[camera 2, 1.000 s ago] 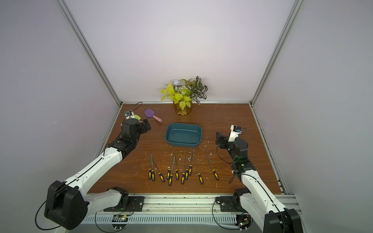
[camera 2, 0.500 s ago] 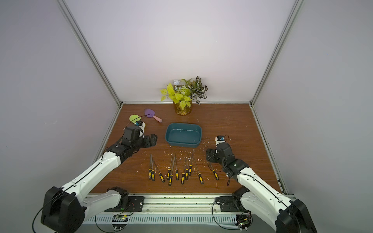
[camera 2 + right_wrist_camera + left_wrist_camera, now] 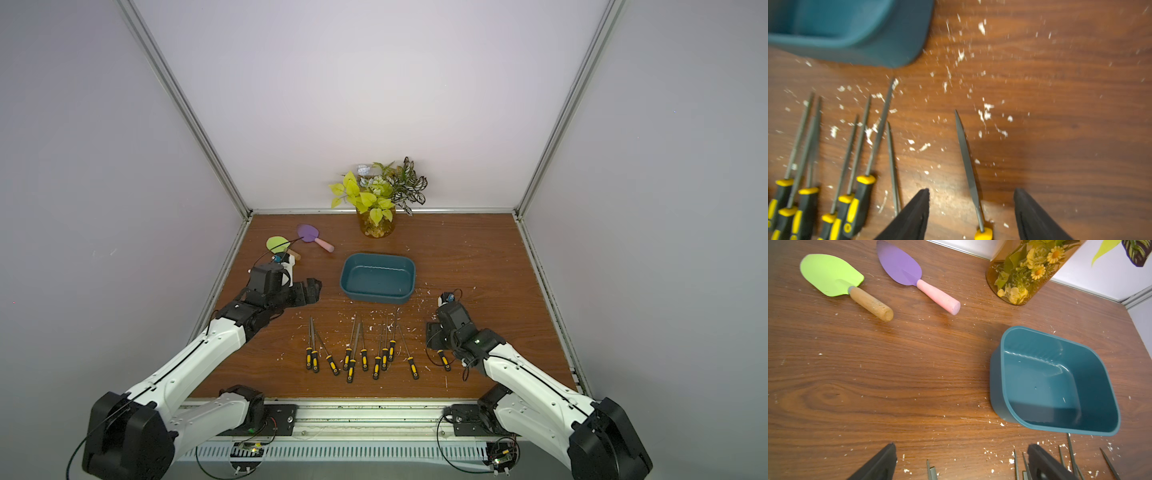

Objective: Put the file tool into the storage box
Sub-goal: Pick up the file tool from the center of the board.

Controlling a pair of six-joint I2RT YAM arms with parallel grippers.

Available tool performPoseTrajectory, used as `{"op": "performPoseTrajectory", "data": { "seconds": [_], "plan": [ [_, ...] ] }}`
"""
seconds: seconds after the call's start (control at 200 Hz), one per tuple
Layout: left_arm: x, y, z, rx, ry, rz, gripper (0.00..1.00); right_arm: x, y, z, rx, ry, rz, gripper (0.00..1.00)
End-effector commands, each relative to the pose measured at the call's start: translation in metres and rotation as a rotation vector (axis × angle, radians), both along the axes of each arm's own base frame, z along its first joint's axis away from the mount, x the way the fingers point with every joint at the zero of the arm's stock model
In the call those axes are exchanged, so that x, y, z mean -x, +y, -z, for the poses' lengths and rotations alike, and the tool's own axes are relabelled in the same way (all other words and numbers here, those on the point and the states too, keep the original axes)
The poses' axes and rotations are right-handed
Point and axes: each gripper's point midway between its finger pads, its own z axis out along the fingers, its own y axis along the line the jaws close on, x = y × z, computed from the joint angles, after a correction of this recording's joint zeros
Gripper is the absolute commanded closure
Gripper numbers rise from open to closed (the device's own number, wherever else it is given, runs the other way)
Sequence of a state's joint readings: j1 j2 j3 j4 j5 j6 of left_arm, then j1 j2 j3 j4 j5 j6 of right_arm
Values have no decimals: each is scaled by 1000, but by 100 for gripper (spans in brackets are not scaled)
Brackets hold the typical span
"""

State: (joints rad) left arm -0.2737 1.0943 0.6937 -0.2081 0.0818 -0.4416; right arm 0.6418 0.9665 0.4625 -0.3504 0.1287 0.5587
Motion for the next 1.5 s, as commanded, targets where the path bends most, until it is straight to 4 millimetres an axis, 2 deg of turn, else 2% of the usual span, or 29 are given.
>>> {"op": "performPoseTrajectory", "data": {
  "seconds": [0.0, 0.28, 0.771, 1.091, 1.281, 1.386, 1.496],
  "plan": [
    [-3, -3, 4, 20, 16, 13, 0, 1, -1, -8, 16, -5, 22, 32],
    [-2, -6, 4, 28, 22, 31, 0, 17, -4, 2, 29, 40, 61, 37],
    [-1, -11, -4, 48, 0, 58, 0, 41, -10, 19, 79, 125, 106, 39],
    [-3, -16, -6, 72, -9, 70, 0, 55, -7, 31, 105, 170, 96, 41],
    [-2, -16, -7, 65, -3, 82, 0, 57, -5, 36, 106, 178, 94, 46],
    [-2, -14, -9, 48, -9, 80, 0, 56, -2, 37, 110, 177, 87, 55],
    [-1, -12, -9, 39, -8, 77, 0, 54, 2, 37, 122, 177, 77, 58]
  ]
}}
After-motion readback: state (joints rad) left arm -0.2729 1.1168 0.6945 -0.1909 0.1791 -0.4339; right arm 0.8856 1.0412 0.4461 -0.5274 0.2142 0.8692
